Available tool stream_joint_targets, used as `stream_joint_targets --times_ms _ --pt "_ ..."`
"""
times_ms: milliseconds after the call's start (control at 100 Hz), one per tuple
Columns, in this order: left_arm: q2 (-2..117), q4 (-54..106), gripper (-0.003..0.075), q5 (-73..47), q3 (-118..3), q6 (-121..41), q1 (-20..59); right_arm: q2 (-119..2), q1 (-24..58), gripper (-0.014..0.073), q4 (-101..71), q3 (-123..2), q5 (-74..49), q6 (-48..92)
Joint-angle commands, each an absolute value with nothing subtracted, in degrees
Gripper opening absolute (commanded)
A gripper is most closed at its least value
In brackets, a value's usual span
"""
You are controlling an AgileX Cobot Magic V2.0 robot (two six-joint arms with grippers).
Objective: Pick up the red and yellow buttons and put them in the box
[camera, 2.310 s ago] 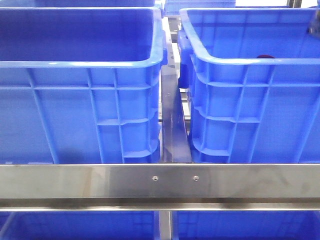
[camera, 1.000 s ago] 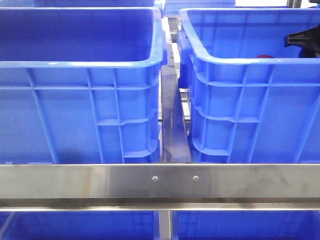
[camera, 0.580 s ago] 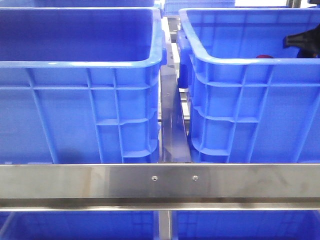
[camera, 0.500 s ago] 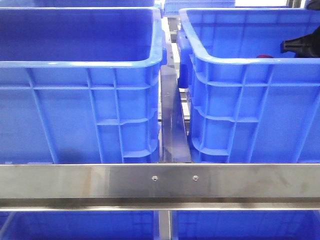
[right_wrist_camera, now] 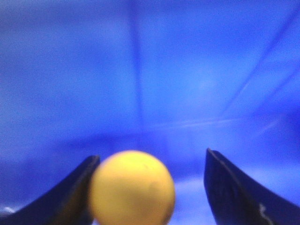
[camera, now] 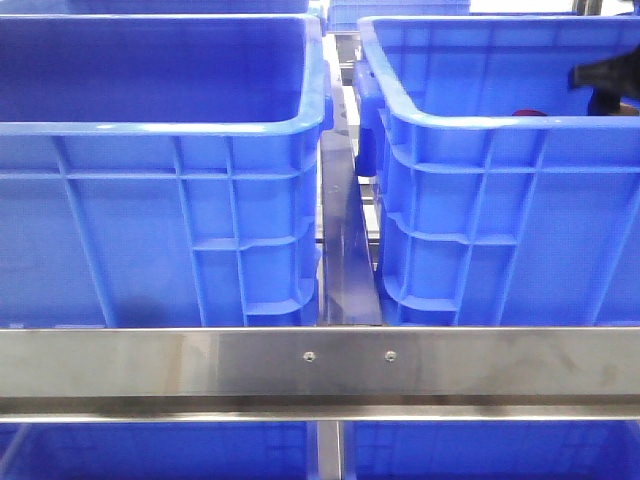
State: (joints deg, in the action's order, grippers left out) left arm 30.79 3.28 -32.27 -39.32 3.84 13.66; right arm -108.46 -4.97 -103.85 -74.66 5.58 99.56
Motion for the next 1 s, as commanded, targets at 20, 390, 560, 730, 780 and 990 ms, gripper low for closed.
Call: stream_joint_targets --times_ms 20,390,560,730,780,990 --pt "30.9 3.8 -0.0019 -27.6 -40.8 4.4 13.5 -101.5 -5.2 0.0491 -103.7 -74.5 4.5 100.0" --pt "30.9 3.8 -0.0019 -27.6 -40.8 4.4 13.5 -81.3 -5.1 0.0489 -103.7 -62.3 2.2 100.0" --pt "30.9 3.8 -0.0019 -27.6 -40.8 4.4 13.5 -69.4 -5.1 0.0489 -103.9 -54.4 1.7 100.0" --pt "30.9 3.8 -0.0019 -27.6 -40.8 4.4 13.5 -58.1 -5.1 0.0489 -104.3 -47.0 1.6 100.0" --pt "30.9 3.8 -0.0019 -27.6 -40.8 4.4 13.5 -55.2 -5.1 0.0489 -104.3 -45.1 1.5 100.0" --pt "30.9 3.8 -0.0019 -27.6 -40.8 4.4 13.5 -44.9 -5.1 0.0486 -105.1 -37.9 -2.3 100.0"
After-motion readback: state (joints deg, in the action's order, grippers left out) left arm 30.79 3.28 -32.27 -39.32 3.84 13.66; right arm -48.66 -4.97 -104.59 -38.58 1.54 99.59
